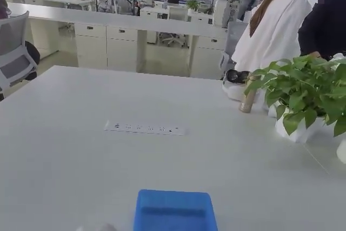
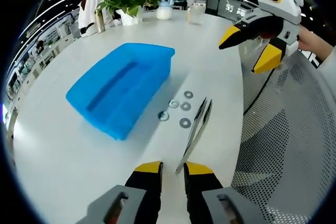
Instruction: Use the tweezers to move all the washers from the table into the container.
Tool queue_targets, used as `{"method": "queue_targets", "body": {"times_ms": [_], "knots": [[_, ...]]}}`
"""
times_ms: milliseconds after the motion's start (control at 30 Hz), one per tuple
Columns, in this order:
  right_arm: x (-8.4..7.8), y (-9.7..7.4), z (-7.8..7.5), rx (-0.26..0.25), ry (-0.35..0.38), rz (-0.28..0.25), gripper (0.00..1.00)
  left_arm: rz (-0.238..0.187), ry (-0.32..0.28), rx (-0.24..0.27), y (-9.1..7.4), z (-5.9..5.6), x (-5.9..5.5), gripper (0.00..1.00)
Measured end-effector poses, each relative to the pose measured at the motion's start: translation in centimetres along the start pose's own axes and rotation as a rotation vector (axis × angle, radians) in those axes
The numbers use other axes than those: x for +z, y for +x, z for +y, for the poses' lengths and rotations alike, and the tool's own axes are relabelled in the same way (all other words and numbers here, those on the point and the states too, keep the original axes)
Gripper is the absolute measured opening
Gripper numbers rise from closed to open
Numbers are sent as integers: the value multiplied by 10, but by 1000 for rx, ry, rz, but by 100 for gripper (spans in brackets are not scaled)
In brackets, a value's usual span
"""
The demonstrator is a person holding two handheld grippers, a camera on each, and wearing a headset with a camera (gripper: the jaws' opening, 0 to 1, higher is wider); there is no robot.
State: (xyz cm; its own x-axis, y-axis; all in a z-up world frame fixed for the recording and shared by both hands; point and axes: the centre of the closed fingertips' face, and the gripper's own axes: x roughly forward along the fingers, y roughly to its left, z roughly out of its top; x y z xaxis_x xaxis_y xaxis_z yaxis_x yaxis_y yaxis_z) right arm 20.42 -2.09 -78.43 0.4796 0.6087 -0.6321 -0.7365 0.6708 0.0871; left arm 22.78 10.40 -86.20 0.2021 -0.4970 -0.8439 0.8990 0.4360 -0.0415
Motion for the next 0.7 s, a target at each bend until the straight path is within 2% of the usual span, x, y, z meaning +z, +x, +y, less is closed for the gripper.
{"method": "queue_targets", "body": {"times_ms": [67, 133, 167, 200, 233, 267, 333, 500, 567, 700], "knots": [[-1, 1, 0, 1, 0, 3, 37, 12, 48, 18, 0, 1, -1, 10], [-1, 1, 0, 2, -2, 5, 37, 31, 139, 43, 1, 4, -2, 7], [-1, 2, 1, 2, -4, 8, 37, 37, 157, 32, 1, 0, -2, 5], [-2, 2, 0, 0, -6, 10, 38, 46, 179, 43, 2, 0, -2, 2], [-2, 3, 1, 0, -8, 11, 38, 55, 218, 67, 2, 3, -1, 0], [-2, 3, 1, 3, -9, 12, 37, 57, 258, 63, 2, 1, 0, 0], [-3, 3, 2, 4, -11, 14, 37, 71, 261, 64, 2, -1, -2, 0], [-4, 3, 2, 5, -17, 21, 37, 75, 292, 55, 1, -2, -2, 0], [-4, 3, 2, 4, -17, 20, 37, 69, 285, 46, -2, -5, -2, 0], [-4, 3, 1, 4, -16, 17, 37, 32, 271, 65, -13, -7, 2, 0]]}}
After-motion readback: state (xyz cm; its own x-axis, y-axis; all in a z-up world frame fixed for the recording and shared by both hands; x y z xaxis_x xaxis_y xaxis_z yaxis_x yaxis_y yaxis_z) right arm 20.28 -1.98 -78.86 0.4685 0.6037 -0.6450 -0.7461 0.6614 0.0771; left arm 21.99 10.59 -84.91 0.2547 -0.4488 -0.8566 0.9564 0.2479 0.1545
